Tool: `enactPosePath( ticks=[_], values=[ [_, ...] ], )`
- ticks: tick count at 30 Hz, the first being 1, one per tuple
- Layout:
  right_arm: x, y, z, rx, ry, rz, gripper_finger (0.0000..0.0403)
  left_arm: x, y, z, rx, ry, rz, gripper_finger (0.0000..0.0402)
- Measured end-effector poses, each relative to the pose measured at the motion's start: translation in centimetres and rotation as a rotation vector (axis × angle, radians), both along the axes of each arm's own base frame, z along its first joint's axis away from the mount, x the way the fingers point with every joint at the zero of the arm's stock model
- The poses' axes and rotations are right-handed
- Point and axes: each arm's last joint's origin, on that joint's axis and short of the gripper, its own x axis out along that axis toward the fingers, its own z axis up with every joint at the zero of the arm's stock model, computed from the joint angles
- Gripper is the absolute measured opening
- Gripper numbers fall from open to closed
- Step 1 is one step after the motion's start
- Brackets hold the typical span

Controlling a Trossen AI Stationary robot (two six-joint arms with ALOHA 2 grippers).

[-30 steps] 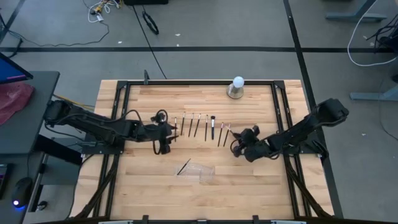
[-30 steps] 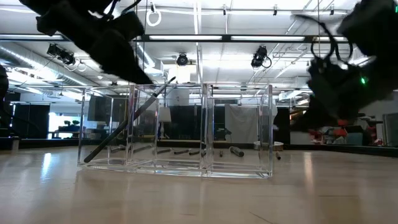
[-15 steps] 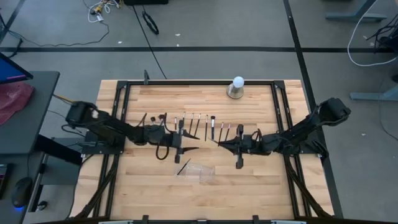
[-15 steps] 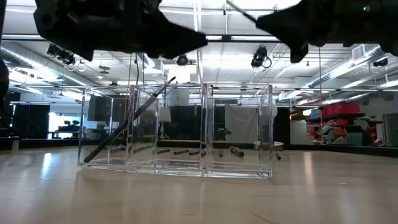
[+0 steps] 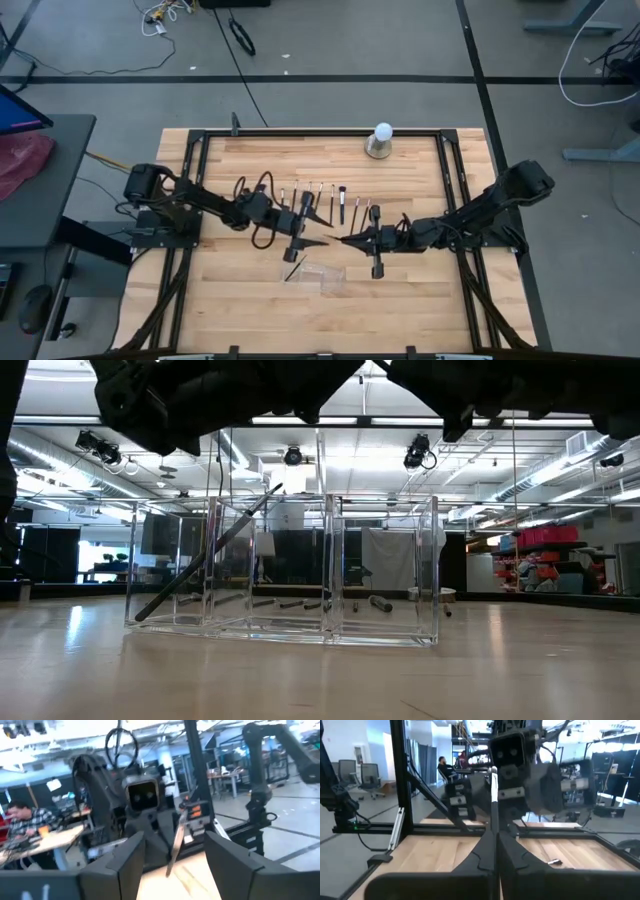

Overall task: Put items in baskets/containers
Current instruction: Put the black eyeshadow brush into the transparent organizer

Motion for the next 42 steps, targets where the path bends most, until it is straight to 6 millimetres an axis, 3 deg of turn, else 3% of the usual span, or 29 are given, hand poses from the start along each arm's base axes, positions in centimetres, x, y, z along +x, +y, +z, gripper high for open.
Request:
enactPosePath(
  ticks=[6, 16, 22, 28, 35, 42],
  values=[
    [0.0, 0.0, 0.0, 0.004, 0.001, 0.0, 0.0002, 0.2, -1.0, 0.4, 0.035, -0.022, -0.03, 0.0174],
    [0.0, 0.0, -0.2, 0.0, 0.02, -0.001, 0.0006, 0.6, -0.9, 0.5, 0.028, 0.012, -0.023, 0.0018],
    [0.0, -0.3, -0.7, 0.002, 0.083, -0.094, 0.0048, 0.5, -0.7, 0.7, -0.039, 0.084, -0.021, 0.0019],
    [-1.1, -1.2, -0.8, -0.003, 0.242, -0.226, 0.0121, 0.2, -1.1, 4.1, -0.057, 0.321, -0.02, 0.0015],
    [-2.6, -1.7, -1.5, 0.089, 0.421, -0.253, 0.0179, 0.0, -4.0, 6.9, -0.059, 0.708, -0.062, 0.0021],
    [-2.3, -1.4, -2.3, 0.103, 0.446, -0.246, 0.0189, -1.0, -6.7, 6.3, -0.128, 0.849, -0.013, 0.002]
  ],
)
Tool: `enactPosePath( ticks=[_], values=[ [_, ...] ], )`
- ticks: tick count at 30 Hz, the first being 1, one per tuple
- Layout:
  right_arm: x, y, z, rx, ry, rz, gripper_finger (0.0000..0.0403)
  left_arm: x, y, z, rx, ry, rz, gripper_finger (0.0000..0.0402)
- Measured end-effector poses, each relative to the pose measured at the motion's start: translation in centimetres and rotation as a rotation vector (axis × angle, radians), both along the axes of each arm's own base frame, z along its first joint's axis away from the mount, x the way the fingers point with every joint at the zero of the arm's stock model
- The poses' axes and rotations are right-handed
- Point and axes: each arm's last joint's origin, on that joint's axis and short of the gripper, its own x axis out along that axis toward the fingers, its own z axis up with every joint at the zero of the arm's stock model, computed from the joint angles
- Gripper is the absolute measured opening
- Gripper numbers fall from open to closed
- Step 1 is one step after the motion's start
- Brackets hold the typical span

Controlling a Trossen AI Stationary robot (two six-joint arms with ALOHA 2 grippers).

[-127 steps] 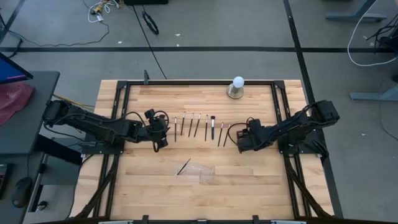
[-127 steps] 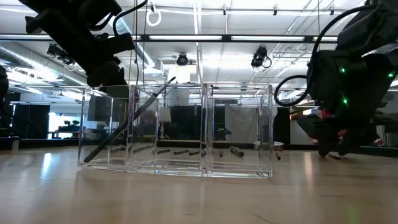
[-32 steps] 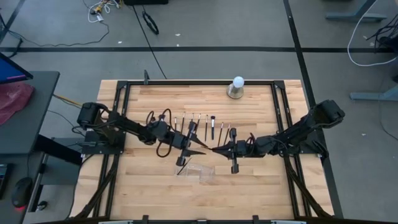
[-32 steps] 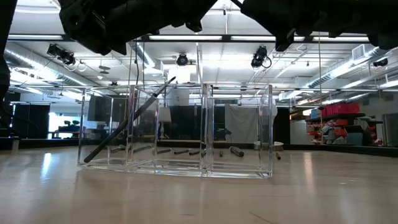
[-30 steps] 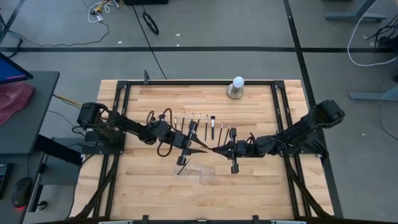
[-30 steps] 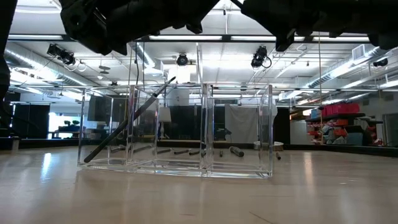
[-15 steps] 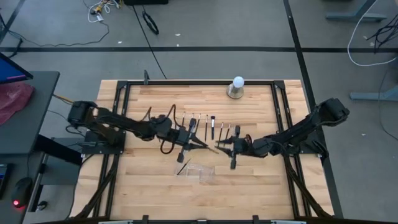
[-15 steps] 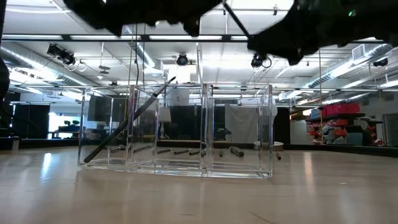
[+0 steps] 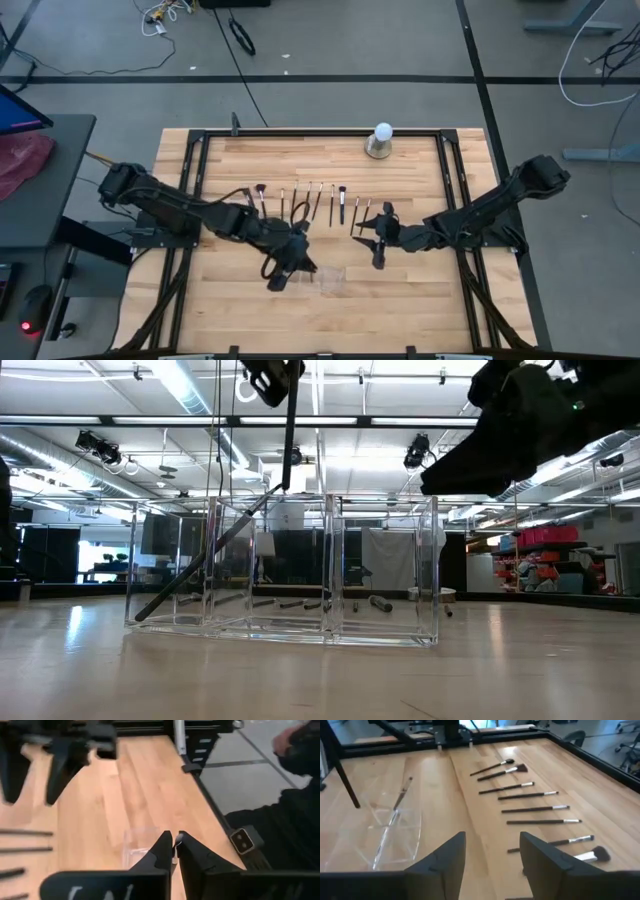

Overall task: Put items in baskets/containers
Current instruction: Put the black eyeshadow brush into the transparent organizer

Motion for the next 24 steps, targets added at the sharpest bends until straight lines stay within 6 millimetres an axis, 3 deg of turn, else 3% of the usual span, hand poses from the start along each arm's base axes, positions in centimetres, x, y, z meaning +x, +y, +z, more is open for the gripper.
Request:
enactPosePath(
  ticks=[13, 19, 24],
  values=[
    [-0.4, 1.4, 0.1, -0.021, -0.003, 0.081, 0.0189, 2.0, -0.5, -4.1, 0.021, 0.122, 0.115, 0.0036],
    [-0.7, 1.9, -0.1, -0.04, 0.018, 0.11, 0.0189, 2.2, -0.2, -4.3, -0.05, 0.151, 0.178, 0.0064],
    [-1.0, 2.2, -0.2, -0.05, 0.032, 0.127, 0.0189, 2.4, 0.5, -4.3, -0.06, 0.157, 0.207, 0.0112]
  ],
)
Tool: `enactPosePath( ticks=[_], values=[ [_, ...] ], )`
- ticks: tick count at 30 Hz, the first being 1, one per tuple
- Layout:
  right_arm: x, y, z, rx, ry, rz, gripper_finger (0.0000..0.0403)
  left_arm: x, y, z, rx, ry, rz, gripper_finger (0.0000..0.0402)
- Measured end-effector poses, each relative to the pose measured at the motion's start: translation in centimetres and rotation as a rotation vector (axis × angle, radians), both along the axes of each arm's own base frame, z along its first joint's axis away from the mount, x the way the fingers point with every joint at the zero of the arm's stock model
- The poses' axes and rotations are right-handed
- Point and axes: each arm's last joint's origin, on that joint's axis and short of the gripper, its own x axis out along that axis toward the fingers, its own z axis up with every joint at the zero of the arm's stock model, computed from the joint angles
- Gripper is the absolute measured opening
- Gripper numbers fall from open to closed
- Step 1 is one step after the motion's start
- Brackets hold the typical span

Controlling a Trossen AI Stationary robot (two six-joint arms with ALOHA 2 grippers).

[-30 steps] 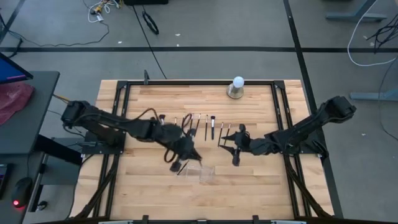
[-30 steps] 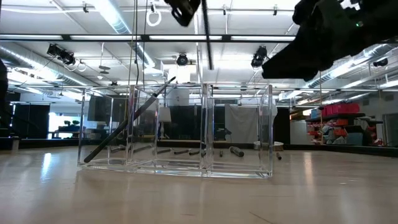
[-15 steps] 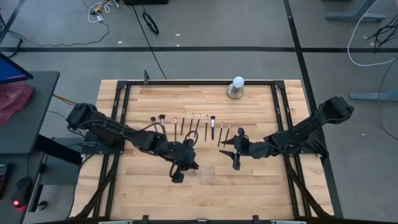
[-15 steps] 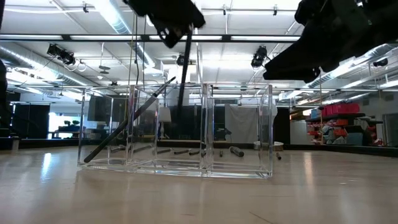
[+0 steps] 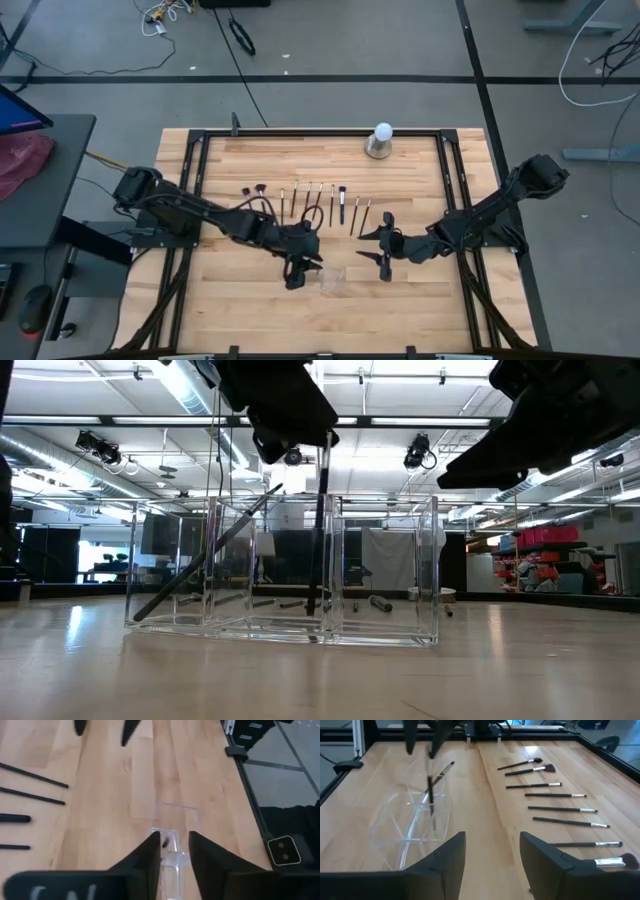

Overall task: Put items in baskets/containers
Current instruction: Put the black eyeshadow brush into the transparent organizer, then put the black brow brush into the transparent organizer

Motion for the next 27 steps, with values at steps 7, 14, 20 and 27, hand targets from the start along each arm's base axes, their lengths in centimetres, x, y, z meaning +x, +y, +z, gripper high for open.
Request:
enactPosePath(
  ticks=[7, 14, 20, 27],
  values=[
    [0.0, 0.0, 0.0, 0.012, -0.005, -0.007, 0.0189, -0.2, 2.4, 1.2, -0.001, -0.014, 0.068, 0.0165],
    [0.0, 0.0, 0.0, 0.072, -0.007, -0.032, 0.0189, -4.4, 3.1, 4.2, 0.041, 0.076, 0.177, 0.0158],
    [-0.1, 0.0, -0.2, 0.07, -0.008, -0.032, 0.0189, -9.2, 2.3, 4.3, 0.211, 0.262, 0.485, 0.0135],
    [-0.1, 0.0, -0.1, 0.074, -0.011, -0.033, 0.0189, -12.1, 1.5, 0.9, 0.276, 0.316, 0.805, 0.0129]
  ],
)
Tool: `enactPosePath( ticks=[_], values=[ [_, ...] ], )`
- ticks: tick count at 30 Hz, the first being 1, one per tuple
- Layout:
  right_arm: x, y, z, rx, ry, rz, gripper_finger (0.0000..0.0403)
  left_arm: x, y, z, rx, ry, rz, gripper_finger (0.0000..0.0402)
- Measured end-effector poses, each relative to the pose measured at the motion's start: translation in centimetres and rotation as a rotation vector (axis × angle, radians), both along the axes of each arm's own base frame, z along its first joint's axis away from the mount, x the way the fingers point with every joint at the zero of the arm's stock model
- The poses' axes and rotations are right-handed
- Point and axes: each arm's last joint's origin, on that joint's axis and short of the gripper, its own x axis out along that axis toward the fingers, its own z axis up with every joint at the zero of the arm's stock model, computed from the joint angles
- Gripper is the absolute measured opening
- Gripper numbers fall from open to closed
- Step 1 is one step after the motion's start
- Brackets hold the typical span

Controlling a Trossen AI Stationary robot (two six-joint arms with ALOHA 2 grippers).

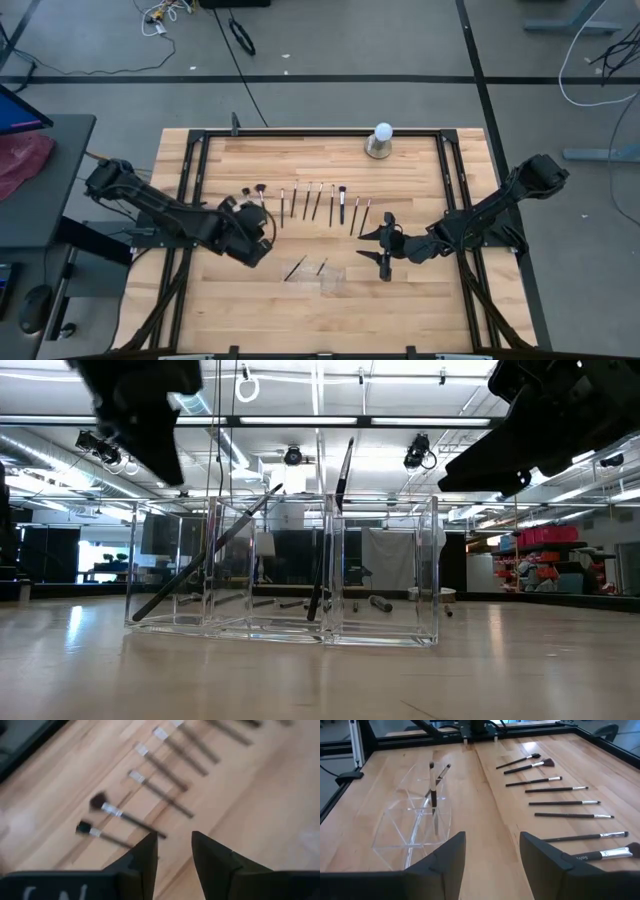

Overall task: Put items in baskets/containers
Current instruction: Put the black brow brush into the transparent organizer

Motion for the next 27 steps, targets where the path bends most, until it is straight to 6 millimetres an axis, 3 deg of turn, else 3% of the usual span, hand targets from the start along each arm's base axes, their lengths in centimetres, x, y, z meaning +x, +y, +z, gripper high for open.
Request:
enactPosePath(
  ticks=[7, 12, 18, 27],
  values=[
    [0.0, 0.0, 0.0, -0.013, 0.003, 0.005, 0.0189, -2.6, 1.5, -5.3, -0.006, 0.016, 0.246, 0.0206],
    [0.0, 0.0, 0.0, -0.027, 0.001, 0.002, 0.0189, -4.1, 3.0, -8.4, 0.048, -0.098, 0.41, 0.0252],
    [0.0, 0.0, 0.0, -0.029, 0.0, 0.0, 0.0189, -4.5, 5.0, -11.6, 0.057, -0.259, 0.52, 0.0245],
    [0.0, -0.1, 0.0, -0.04, -0.004, -0.015, 0.0189, -4.6, 7.4, -14.9, 0.05, -0.308, 0.569, 0.0201]
  ],
)
